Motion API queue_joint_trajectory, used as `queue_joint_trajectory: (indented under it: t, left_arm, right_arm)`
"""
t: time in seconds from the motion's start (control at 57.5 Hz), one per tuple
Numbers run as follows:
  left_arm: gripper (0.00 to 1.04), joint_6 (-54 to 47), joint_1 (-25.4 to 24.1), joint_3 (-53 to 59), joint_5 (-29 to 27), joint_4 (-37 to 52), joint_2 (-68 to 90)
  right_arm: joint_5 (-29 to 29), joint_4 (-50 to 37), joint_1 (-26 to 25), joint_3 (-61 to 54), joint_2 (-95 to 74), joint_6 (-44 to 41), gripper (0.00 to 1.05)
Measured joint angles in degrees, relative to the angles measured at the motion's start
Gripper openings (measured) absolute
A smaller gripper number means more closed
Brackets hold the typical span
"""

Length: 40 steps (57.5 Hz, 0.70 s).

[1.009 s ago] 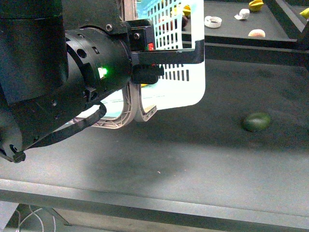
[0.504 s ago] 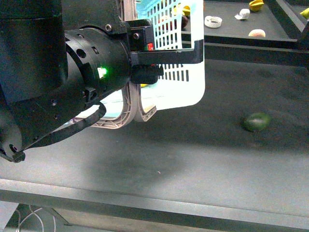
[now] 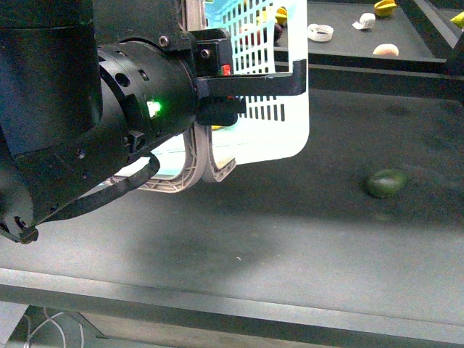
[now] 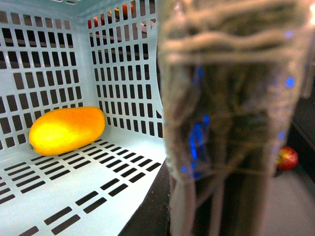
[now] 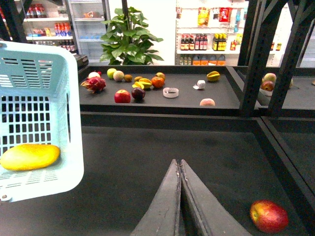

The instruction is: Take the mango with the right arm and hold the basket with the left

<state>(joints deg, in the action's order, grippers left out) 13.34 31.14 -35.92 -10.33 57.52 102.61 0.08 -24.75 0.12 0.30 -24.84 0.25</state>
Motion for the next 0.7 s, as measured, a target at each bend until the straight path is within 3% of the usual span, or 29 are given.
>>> queue_joint_trajectory:
  t: [0.696]
  left_arm:
    - [0.05,0.0,0.0,0.0,0.0,0.0,0.0]
  right_arm:
    - [-0.2,13.4,0.0,0.0,13.7,0.0,0.02]
